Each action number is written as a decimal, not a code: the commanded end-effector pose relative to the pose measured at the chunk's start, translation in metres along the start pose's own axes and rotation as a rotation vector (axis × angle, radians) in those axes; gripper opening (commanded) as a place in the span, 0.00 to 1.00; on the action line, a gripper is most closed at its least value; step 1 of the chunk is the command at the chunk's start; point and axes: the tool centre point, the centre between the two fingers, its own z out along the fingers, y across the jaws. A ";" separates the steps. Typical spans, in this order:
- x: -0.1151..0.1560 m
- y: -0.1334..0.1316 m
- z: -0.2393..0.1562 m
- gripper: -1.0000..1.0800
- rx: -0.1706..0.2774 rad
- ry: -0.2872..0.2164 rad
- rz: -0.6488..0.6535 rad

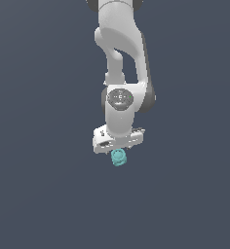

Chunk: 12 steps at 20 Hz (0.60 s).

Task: Pick up the object and move it to a goal position.

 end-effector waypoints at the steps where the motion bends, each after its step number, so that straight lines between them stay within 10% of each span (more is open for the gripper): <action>1: 0.002 -0.002 0.009 0.96 0.003 -0.003 -0.021; 12: 0.003 -0.003 0.023 0.96 0.005 -0.007 -0.032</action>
